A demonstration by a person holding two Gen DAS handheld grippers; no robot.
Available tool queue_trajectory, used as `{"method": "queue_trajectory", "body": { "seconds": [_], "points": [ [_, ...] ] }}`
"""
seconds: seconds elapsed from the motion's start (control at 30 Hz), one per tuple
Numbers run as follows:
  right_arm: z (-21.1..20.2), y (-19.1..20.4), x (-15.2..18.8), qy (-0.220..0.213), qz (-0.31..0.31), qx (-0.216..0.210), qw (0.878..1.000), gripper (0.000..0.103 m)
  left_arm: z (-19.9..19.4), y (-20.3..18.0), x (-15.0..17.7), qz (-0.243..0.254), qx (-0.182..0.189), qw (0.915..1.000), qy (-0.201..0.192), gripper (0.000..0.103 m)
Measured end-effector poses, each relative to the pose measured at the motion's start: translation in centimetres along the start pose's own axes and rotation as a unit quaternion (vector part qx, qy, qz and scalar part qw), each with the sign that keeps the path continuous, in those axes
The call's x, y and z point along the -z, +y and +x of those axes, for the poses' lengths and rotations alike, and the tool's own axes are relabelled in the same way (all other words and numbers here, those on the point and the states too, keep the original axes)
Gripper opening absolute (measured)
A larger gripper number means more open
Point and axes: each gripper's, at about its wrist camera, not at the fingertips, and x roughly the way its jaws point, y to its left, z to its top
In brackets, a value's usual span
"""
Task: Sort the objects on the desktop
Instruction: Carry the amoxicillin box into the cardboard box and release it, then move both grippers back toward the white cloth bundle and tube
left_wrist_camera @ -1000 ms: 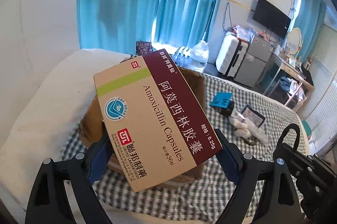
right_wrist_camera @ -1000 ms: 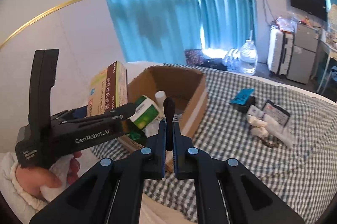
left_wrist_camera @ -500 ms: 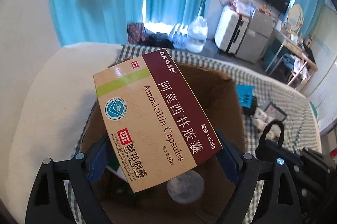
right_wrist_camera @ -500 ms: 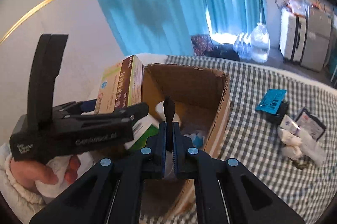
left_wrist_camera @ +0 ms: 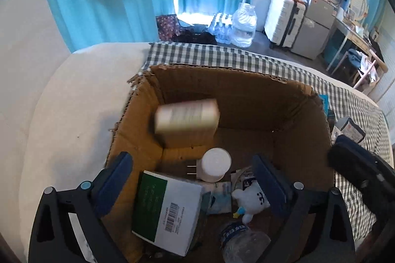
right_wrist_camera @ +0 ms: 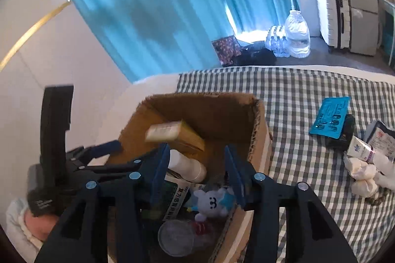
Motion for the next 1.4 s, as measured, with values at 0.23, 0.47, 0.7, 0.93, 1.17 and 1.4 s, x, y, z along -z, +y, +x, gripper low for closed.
{"method": "queue_trajectory", "body": {
  "seconds": [0.23, 0.47, 0.7, 0.93, 1.17, 1.4],
  "points": [
    [-5.8, -2.0, 1.1, -0.024, 0.007, 0.03, 0.999, 0.049, -3.7, -0.6, 1.9, -0.003, -0.026, 0.9996, -0.008, 0.101],
    [-14.3, -6.7, 3.6, -0.058, 0.017, 0.096, 0.994, 0.05, -9.3, -2.8, 4.8, 0.001, -0.04, 0.998, -0.049, 0.103],
    [-24.8, -11.0, 5.0, -0.109, 0.012, 0.172, 0.979, 0.057, -14.2, -8.7, 6.7, -0.02, -0.002, 0.9968, -0.078, 0.103],
    [-30.1, -13.6, 7.9, -0.118, 0.003, 0.199, 0.973, 0.058, -15.3, -16.4, 10.0, -0.007, 0.024, 0.997, -0.073, 0.103],
    [-29.5, -14.8, 10.8, -0.1, -0.006, 0.198, 0.975, 0.058, -13.4, -22.5, 14.8, 0.021, 0.032, 0.9978, -0.055, 0.103],
    [-27.1, -17.2, 12.5, -0.085, 0.015, 0.181, 0.98, 0.058, -10.7, -25.0, 16.5, 0.04, 0.034, 0.9979, -0.038, 0.103]
  ]
}}
